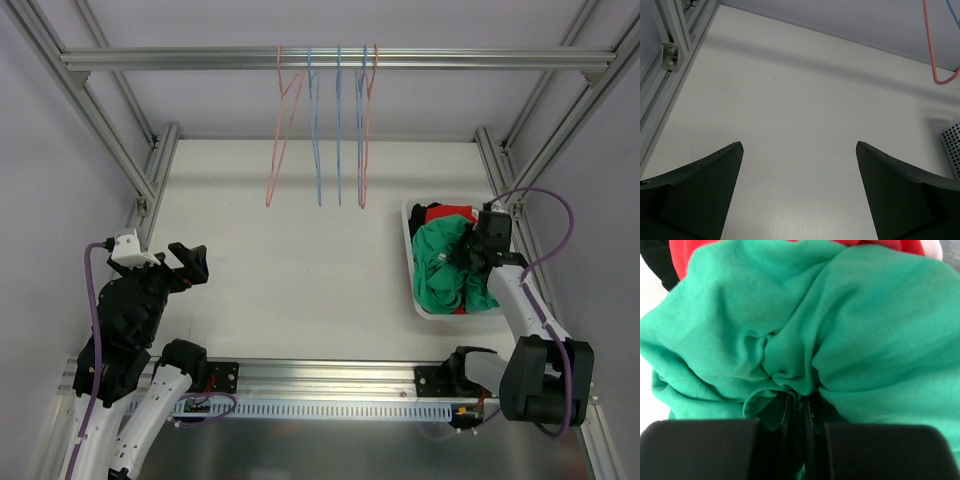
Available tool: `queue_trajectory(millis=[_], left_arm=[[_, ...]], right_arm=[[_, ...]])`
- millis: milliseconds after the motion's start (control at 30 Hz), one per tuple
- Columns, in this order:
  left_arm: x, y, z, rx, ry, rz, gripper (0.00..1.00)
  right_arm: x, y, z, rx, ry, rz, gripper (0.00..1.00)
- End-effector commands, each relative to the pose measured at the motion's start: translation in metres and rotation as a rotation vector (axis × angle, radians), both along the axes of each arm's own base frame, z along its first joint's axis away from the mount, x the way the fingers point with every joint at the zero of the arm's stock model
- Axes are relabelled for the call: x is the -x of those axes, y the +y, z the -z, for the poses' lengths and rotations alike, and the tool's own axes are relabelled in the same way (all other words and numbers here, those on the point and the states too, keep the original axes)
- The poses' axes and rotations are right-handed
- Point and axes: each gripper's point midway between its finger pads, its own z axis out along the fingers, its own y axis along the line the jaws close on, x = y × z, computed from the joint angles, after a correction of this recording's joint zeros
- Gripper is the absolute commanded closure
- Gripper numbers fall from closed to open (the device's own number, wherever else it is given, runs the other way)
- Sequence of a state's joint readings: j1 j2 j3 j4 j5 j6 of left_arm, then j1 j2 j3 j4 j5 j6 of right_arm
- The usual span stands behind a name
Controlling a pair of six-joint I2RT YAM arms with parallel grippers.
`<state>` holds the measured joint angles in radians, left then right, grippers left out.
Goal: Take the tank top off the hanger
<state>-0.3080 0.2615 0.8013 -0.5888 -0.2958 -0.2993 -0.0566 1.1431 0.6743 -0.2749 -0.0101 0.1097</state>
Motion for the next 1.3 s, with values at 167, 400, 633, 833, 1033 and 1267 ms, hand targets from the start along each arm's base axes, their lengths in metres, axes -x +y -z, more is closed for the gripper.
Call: queue_trajectory(millis=[167, 400, 633, 833, 1033, 1267], left_arm=[[-0.005, -0.006, -0.001, 0.008, -0.005, 0.022, 0.01], [-0.003, -0.003, -0.003, 0.009, -0.016, 0.012, 0.01], [-0.006, -0.007, -0.004, 0.034, -0.001, 0.013, 0.01], [-0.025, -0.003, 0.002, 0.045, 0.088, -0.027, 0.01], [-0.043, -0.007, 0.005, 0.026, 0.202, 0.005, 0.01], [0.0, 0.006, -0.024, -0.054, 0.15, 0.001, 0.01]], right_arm=[[0.023, -0.017, 0.007, 0.015, 0.048, 0.17, 1.0], [0.012, -0.008, -0.037, -0.001, 0.013, 0.083, 0.38], [0.018, -0.022, -0.117, 0.1, -0.091, 0.082, 0.06], [0.037, -0.02, -0.163, 0.148, -0.16, 0.007, 0.0], [0.077, 0.001, -0.214, 0.184, -0.27, -0.197, 0.0], [0.158, -0.012, -0.253, 0.327, -0.371, -0.193, 0.01]])
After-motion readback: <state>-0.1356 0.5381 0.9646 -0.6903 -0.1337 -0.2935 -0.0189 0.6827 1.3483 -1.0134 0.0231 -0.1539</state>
